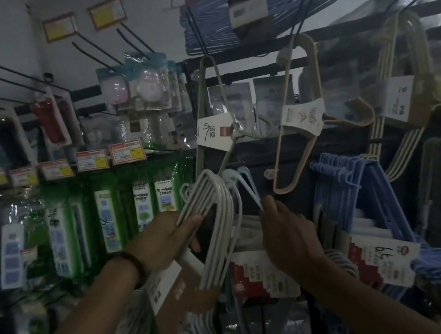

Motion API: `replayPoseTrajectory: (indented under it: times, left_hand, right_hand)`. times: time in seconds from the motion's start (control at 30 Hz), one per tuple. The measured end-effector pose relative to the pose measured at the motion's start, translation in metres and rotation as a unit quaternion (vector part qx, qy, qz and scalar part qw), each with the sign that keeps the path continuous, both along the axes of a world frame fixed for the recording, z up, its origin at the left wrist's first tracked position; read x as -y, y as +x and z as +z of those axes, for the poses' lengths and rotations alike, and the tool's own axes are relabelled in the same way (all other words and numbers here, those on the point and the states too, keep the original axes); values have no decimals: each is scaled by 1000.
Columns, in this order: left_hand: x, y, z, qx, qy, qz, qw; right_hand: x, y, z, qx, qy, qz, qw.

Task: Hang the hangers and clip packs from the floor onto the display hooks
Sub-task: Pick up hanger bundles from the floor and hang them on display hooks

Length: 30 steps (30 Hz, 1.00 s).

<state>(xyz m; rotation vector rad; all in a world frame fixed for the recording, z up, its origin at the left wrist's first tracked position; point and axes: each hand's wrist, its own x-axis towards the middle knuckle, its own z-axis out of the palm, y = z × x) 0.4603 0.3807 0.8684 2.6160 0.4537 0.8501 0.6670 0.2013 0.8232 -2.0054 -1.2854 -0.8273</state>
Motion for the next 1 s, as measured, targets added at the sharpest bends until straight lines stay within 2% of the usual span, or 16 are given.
replayPoseTrajectory:
  times: [0.2,0.43,0.57,0.6,0.67,0.7,0.73,0.8,0.83,0.9,1.0]
  left_hand:
    - [-1,0,-6,-10,3,-22,1000]
    - [13,-8,-5,36,18,-26,999]
    - [25,-6,-1,47,-23,-16,999]
    - [29,-4,0,52,-23,-15,998]
    - [41,2,2,71,-21,-19,997]
    - [47,5,4,89,-31,-24,995]
    - [53,10,5,111,-50,-32,992]
    - [67,24,10,146,-76,-44,985]
    - [74,33,12,162,-71,-43,983]
    - [91,54,18,194,-33,-42,980]
    - [119,89,29,229,31,-42,972]
  right_hand:
    - [-8,11,3,-49,-23,-49,997]
    - [-53,23,22,-126,-99,-69,985]
    - [-48,32,33,-86,-258,-94,958]
    - [-40,30,39,-73,-270,-89,956]
    - [-21,25,53,-116,-200,-62,971]
    - [-9,22,62,-165,-132,-25,977]
    - [7,16,71,-240,-54,41,968]
    - [44,4,87,-406,38,188,893]
    - [63,-1,93,-427,25,232,874]
    - [96,-16,102,-339,-32,242,909]
    - [120,-27,113,-174,-68,165,968]
